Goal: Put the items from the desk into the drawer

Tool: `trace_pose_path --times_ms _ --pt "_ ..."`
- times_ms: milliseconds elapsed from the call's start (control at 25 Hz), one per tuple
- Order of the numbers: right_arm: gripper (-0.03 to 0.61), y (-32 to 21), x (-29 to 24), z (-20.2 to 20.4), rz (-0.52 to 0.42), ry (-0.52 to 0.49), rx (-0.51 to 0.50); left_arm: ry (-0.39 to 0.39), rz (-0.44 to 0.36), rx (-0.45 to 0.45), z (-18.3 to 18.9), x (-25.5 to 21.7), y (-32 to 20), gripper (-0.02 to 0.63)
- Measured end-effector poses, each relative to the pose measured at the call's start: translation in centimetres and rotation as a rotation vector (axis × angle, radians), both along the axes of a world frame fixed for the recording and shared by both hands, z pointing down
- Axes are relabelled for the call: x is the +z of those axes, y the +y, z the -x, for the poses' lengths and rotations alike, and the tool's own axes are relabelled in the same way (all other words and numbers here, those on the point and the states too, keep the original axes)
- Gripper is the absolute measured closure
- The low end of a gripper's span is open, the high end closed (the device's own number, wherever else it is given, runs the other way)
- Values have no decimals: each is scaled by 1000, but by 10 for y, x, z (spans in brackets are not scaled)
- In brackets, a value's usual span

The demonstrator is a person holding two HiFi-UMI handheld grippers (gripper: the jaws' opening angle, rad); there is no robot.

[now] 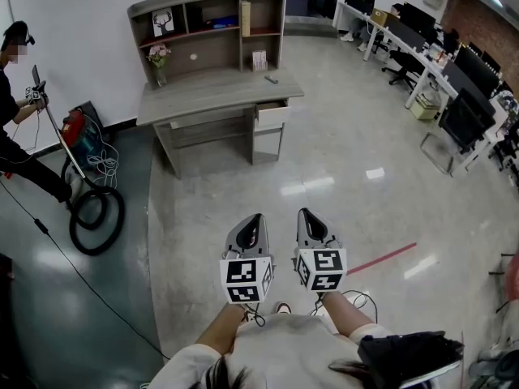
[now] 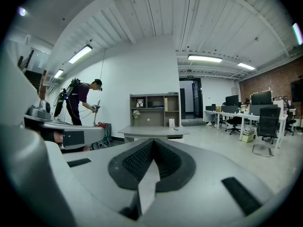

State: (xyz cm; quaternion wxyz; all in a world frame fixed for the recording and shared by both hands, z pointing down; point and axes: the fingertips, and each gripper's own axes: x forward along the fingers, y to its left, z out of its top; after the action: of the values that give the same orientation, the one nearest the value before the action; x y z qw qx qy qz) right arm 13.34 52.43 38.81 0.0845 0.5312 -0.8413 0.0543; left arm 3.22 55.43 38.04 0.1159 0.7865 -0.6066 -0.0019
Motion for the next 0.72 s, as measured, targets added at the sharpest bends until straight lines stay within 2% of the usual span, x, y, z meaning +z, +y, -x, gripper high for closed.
trace_pose_path --times_ms 320,720 --pt "578 -2 13 18 26 13 36 6 21 22 28 12 -6 615" --pt "580 -31 27 17 52 34 66 4 32 65 29 23 -34 615"
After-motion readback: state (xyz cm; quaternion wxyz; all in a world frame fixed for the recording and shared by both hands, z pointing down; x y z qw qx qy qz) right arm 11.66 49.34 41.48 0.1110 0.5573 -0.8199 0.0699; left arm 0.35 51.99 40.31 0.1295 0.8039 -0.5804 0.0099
